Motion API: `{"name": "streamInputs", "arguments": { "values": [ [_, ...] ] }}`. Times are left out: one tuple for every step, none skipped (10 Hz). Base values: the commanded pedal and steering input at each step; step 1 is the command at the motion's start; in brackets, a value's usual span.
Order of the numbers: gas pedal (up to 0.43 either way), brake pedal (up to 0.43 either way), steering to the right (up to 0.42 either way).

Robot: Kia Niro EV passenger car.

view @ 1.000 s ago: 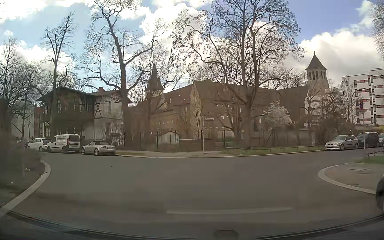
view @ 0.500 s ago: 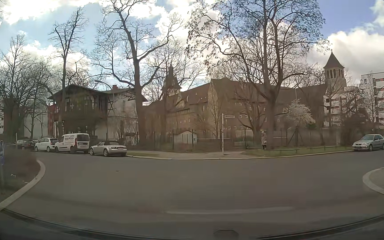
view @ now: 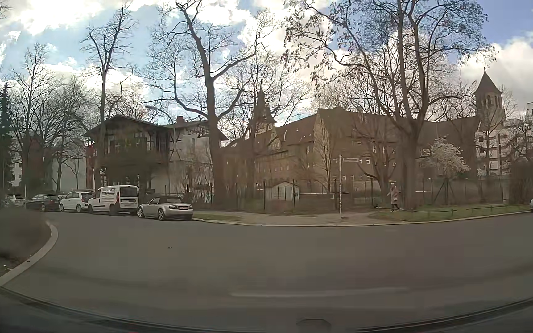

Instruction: Follow the waypoints while adhering to traffic rules and regulations

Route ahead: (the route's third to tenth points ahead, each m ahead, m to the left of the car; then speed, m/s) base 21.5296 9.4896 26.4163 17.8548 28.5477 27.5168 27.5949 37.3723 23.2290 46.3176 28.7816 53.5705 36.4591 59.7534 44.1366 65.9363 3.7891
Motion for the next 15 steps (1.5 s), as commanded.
{"name": "streamInputs", "arguments": {
  "values": [
    [0.098,0.037,-0.163],
    [0.11,0.037,-0.168],
    [0.11,0.037,-0.173],
    [0.11,0.037,-0.176],
    [0.11,0.03,-0.177],
    [0.11,0.03,-0.177],
    [0.11,0.03,-0.177],
    [0.11,0.03,-0.177],
    [0.11,0.03,-0.177],
    [0.11,0.03,-0.177],
    [0.11,0.03,-0.177],
    [0.11,0.03,-0.177],
    [0.11,0.03,-0.178],
    [0.11,0.03,-0.181],
    [0.11,0.03,-0.191]
  ]
}}
